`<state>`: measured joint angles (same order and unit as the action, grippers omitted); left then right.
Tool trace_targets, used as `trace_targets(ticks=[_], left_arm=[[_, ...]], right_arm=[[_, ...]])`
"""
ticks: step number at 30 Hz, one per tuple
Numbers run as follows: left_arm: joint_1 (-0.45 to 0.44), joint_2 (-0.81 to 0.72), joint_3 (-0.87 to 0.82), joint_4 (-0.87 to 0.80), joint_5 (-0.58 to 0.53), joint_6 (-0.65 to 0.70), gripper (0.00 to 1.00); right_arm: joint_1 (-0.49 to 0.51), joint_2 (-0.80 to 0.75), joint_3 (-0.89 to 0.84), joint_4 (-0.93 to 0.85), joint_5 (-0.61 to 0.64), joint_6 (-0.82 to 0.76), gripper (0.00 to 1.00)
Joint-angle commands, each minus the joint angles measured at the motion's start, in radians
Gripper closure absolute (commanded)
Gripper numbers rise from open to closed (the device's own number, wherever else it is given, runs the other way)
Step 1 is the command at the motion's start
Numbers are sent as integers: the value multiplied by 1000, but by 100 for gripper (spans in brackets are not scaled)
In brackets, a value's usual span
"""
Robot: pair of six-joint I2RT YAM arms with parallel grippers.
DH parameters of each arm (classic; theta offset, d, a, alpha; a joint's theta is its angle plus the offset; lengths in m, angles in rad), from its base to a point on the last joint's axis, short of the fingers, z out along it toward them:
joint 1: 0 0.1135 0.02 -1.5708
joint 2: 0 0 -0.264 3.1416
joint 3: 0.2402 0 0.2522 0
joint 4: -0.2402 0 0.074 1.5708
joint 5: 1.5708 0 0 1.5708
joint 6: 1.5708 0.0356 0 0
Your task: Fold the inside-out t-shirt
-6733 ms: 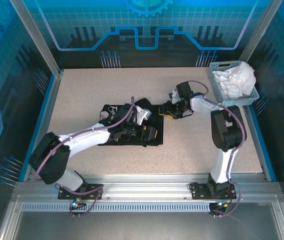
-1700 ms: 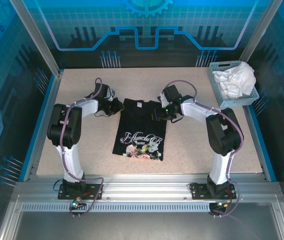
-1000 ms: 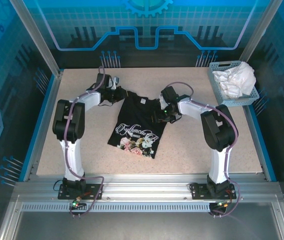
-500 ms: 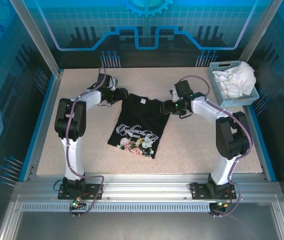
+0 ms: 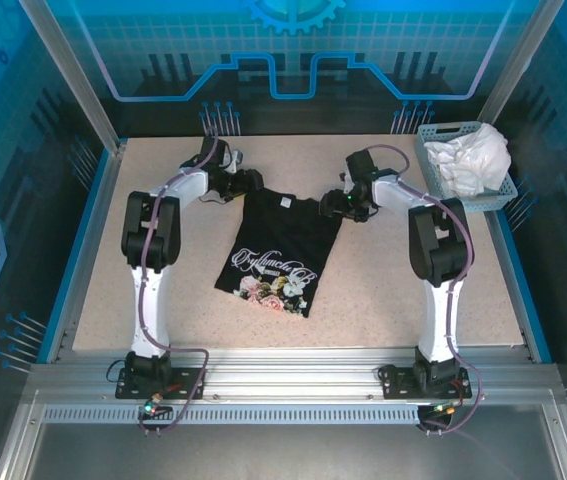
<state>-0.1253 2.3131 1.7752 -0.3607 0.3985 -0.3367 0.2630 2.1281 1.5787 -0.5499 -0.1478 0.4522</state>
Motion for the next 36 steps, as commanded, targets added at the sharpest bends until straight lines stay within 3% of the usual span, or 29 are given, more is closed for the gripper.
trace_targets(ticks=[1, 6, 14, 32, 36], left_arm=[[-26, 48, 66, -133, 41, 48, 29], [-40, 105, 138, -226, 78, 57, 31], [-45, 112, 115, -248, 138, 67, 39], [-41, 122, 112, -258, 165, 65, 80], [-31, 94, 73, -206, 187, 34, 90]], right_arm=[[13, 40, 57, -96, -16, -4, 26], [23, 107, 153, -179, -25, -20, 29], [38, 158, 248, -244, -67, -40, 43], [31, 269, 360, -261, -126, -34, 73], [24, 263, 349, -229, -153, -40, 87]])
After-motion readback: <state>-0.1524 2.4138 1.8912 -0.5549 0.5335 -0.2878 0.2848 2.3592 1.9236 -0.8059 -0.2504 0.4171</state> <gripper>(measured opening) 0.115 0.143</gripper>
